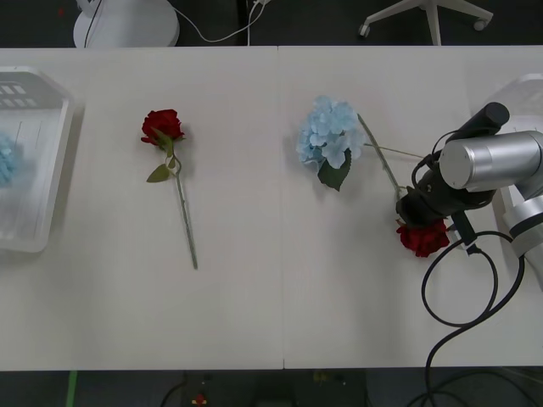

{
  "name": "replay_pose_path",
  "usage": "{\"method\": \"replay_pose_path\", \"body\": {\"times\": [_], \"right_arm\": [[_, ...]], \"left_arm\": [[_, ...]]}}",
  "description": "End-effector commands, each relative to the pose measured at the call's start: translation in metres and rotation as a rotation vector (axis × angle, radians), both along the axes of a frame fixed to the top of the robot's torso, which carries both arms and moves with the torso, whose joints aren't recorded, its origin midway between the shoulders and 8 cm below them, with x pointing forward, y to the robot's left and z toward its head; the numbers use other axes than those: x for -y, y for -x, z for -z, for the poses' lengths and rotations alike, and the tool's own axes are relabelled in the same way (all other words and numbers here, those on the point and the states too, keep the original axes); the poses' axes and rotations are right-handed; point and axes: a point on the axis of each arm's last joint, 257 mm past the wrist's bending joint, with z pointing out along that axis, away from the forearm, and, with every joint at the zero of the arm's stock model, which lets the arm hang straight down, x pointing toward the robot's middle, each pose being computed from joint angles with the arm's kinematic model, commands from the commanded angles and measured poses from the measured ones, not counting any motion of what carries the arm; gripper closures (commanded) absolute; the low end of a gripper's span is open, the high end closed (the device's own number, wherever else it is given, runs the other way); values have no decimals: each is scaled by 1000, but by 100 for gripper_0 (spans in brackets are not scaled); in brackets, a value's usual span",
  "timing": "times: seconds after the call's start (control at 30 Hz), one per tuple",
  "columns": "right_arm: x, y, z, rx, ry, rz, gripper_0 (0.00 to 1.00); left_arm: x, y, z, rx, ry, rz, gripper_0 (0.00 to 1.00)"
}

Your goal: Put the red flowers into the right box and the blue flowers into the left box

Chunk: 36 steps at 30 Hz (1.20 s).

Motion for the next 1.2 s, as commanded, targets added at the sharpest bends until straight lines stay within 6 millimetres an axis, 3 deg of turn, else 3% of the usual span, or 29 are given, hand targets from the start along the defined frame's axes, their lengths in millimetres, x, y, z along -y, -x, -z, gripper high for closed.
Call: {"method": "replay_pose_path", "body": {"times": [0.03, 0.23, 0.37, 0.57, 0.6, 0.77, 0.87, 1.2], "right_arm": [[-12, 1, 5, 4, 5, -62, 100], [-11, 6, 7, -12, 14, -79, 100], [-12, 12, 10, -33, 35, -145, 100], [5, 24, 2, -67, 148, -365, 100], [13, 26, -5, -70, 189, -439, 100], [28, 28, -36, -46, 289, -665, 100], [35, 28, -55, -18, 339, -810, 100], [76, 18, -114, 55, 533, -1172, 100]], "left_arm": [[44, -20, -57, 44, 117, 83, 0], [111, 0, -84, -3, 354, 117, 0], [149, 10, -87, -26, 418, 122, 0], [205, 30, -70, 13, 468, 85, 0], [222, 35, -64, 22, 505, 71, 0], [268, 42, -40, 28, 605, 5, 0], [285, 38, -25, 31, 624, -49, 0], [373, -14, 15, -20, 545, -67, 0]]}}
